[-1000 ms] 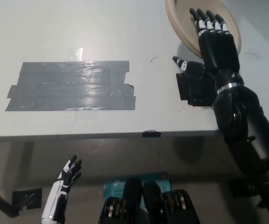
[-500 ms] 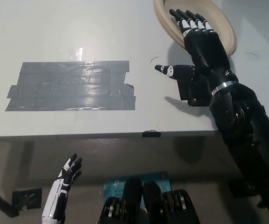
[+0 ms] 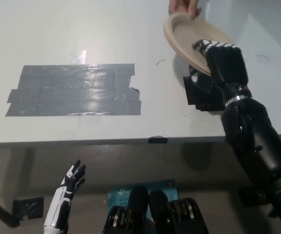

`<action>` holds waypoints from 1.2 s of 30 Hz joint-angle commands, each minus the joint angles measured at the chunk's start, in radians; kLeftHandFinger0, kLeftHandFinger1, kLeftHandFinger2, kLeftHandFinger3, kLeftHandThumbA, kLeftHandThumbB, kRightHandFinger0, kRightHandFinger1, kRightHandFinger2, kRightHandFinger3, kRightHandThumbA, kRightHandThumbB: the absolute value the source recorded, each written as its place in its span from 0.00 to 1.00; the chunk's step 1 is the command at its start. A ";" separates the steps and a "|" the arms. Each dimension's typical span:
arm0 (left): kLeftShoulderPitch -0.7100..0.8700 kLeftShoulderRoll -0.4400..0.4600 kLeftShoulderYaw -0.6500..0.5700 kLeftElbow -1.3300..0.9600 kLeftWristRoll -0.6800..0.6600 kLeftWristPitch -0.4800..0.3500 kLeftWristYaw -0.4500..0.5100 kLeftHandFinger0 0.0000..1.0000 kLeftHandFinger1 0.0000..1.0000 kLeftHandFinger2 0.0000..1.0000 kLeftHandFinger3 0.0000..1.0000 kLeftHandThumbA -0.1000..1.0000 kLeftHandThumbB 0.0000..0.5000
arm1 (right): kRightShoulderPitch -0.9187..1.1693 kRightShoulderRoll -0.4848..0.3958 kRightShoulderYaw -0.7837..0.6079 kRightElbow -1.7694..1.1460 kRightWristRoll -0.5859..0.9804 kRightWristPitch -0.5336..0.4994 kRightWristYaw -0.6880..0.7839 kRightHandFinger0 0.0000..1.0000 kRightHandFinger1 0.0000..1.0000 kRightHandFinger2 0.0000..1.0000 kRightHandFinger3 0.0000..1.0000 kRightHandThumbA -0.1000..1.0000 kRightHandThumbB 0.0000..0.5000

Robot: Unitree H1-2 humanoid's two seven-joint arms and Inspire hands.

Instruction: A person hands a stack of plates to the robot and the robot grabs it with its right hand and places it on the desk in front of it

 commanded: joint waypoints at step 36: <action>-0.021 0.000 0.004 -0.028 0.000 0.000 0.004 1.00 1.00 1.00 1.00 1.00 0.38 | -0.049 -0.170 0.029 -0.303 -0.127 -0.070 -0.231 0.00 0.00 0.27 0.25 0.71 0.09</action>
